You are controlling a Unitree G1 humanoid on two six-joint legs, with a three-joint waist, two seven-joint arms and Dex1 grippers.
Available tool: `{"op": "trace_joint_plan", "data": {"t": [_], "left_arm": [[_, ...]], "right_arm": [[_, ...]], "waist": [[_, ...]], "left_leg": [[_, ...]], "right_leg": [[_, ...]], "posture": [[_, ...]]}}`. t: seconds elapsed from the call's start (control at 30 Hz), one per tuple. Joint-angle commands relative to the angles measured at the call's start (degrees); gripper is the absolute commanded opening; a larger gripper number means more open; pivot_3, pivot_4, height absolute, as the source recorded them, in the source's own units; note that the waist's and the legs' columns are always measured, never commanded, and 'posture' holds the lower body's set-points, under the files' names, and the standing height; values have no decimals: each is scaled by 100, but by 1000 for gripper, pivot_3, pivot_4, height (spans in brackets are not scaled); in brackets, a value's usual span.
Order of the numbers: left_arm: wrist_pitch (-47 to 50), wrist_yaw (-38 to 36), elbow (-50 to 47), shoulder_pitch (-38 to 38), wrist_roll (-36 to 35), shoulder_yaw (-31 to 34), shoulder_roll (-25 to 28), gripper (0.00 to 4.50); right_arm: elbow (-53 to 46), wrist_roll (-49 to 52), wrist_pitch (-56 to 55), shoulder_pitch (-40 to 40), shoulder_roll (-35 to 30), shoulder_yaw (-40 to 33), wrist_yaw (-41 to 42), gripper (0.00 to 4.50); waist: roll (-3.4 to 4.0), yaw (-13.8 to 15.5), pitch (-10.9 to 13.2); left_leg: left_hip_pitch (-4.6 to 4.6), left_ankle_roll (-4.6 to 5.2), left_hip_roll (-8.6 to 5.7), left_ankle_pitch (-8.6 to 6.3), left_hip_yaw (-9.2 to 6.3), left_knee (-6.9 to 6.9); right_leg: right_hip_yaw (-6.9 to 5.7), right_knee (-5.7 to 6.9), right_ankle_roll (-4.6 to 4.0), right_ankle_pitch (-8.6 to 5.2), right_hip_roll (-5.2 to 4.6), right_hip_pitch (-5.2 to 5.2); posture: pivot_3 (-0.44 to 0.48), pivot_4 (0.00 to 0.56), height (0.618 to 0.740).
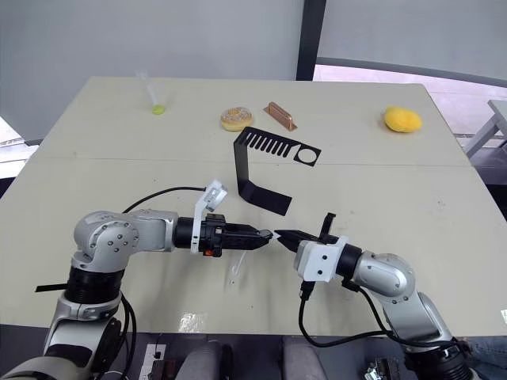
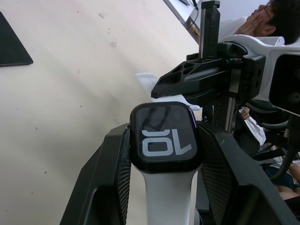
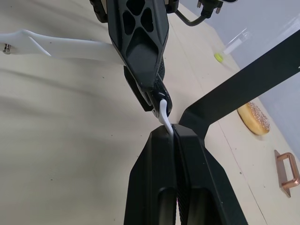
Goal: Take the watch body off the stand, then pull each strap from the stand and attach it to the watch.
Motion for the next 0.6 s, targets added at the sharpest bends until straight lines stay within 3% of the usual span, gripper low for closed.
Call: {"op": "trace_joint_plan", "data": {"t": [0.03,0.6], "left_arm": [[-3,-168,-377,-153,-301,-295,-356,1583],[38,-149,-382,-180,-287,-295,-405,1583]], "right_arm": [[-323,183,-129,-160,172,362,89,0],[-311,169,-140,-181,182,378,104,0]], "waist": [[0,0,0],[0,0,0]], "left_leg": [[0,0,0,0,0,0],[0,0,0,0,0,0]], "right_leg": [[0,0,0,0,0,0],[0,0,0,0,0,0]], "posture": [[0,150,740],[0,150,740]]}}
